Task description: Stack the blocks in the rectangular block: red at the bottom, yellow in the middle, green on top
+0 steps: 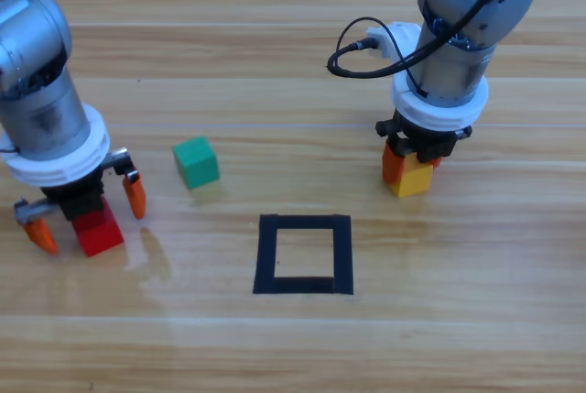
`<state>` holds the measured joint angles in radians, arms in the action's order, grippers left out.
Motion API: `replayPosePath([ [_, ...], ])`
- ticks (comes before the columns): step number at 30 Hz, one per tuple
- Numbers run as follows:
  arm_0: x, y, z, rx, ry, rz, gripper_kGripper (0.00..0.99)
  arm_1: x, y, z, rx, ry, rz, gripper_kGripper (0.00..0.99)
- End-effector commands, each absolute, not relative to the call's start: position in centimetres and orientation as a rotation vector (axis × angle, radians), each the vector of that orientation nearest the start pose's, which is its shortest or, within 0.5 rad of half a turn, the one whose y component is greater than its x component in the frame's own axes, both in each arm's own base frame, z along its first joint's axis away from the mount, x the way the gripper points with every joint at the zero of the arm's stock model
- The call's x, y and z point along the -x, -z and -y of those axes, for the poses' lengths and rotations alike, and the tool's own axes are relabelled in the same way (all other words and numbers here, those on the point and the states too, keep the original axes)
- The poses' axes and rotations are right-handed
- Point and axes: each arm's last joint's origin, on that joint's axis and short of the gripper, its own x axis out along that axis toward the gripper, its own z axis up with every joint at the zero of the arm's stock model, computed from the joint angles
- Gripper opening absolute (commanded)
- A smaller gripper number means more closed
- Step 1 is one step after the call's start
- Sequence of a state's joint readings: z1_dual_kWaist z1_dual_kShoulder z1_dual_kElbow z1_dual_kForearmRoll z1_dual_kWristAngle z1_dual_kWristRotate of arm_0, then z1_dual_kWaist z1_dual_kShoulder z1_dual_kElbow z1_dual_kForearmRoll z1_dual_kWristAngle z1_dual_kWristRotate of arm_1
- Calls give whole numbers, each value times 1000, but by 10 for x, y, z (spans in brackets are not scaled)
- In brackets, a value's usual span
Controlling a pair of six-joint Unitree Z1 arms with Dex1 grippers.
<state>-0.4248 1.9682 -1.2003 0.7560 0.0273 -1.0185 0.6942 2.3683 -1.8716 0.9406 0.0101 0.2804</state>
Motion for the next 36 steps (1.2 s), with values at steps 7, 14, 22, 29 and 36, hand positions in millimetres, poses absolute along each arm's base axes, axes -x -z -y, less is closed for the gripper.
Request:
replayPosePath([
  [7, -309, -163, 141, 418, -496, -1521, 788, -365, -180, -288, 231, -330, -1454, 0],
  [14, -308, -162, 140, 390, -481, -1525, 396, -358, -190, -280, 208, -289, -1416, 0],
  [22, -317, -180, 158, 247, -232, -1560, 103, -353, -204, -274, 186, -254, -1389, 0],
  [29, -294, -214, 192, 175, 60, -1571, 101, -351, -207, -273, 172, -244, -1386, 0],
  [36, -271, -243, 271, -95, 198, -1563, 35, -350, -209, -272, 172, -241, -1383, 0],
])
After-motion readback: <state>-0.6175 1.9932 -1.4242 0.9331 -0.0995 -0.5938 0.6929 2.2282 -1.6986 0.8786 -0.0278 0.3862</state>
